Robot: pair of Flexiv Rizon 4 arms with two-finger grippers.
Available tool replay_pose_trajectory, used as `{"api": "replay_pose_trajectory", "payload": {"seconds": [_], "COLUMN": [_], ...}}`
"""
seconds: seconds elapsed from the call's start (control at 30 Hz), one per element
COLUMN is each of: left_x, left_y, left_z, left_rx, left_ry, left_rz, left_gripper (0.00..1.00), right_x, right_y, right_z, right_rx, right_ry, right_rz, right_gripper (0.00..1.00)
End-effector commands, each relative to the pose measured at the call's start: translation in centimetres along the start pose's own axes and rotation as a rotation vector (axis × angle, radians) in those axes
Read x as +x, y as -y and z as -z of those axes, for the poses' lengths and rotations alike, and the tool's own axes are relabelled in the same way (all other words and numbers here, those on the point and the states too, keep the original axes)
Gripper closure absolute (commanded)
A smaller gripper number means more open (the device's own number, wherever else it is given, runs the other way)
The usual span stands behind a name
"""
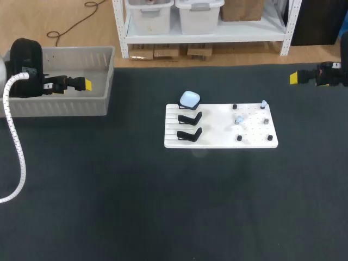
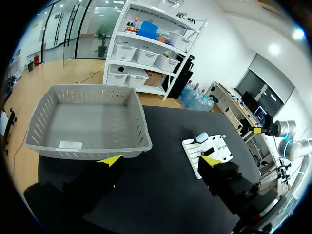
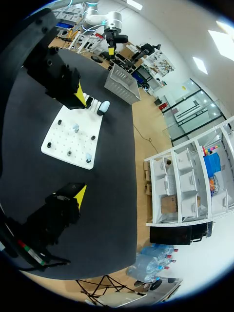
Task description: Pick up each earbud case from the left stands, insert the matching earbuds, close the lid, and place the case in the box.
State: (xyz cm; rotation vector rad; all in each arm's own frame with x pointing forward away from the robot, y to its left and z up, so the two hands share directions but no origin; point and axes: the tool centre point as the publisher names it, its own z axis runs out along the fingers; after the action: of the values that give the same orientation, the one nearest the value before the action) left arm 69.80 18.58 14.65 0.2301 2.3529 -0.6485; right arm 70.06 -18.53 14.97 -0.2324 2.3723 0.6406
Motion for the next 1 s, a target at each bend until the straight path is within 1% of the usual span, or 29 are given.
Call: {"api": "replay_pose_trajectory", "payload": {"seconds": [0.03,0.7,0.77,0.87,0.93,1.0], "left_x": [-0.1,-0.1,-0.1,-0.2,-0.4,-0.7], "left_y": [0.1,0.1,0.2,0.8,1.2,1.5], "left_z": [0.0,0.0,0.1,0.2,0.2,0.2], "left_rx": [-0.007,-0.007,-0.008,0.040,0.084,0.104], "left_ry": [-0.006,-0.006,0.005,0.019,0.028,0.040], "left_rz": [0.001,0.001,-0.028,-0.072,-0.125,-0.179], "left_gripper": [0.00,0.00,0.00,0.00,0.00,0.00], "right_x": [0.0,0.0,0.0,0.0,0.0,0.0], "right_y": [0.0,0.0,0.0,0.0,0.0,0.0], "right_z": [0.0,0.0,0.0,0.0,0.0,0.0], "right_rx": [0.001,0.001,0.001,0.001,0.001,0.001], "right_ry": [0.000,0.000,0.000,0.000,0.000,0.000], "right_rz": [0.000,0.000,0.000,0.000,0.000,0.000], "right_gripper": [0.00,0.00,0.00,0.00,0.00,0.00]}}
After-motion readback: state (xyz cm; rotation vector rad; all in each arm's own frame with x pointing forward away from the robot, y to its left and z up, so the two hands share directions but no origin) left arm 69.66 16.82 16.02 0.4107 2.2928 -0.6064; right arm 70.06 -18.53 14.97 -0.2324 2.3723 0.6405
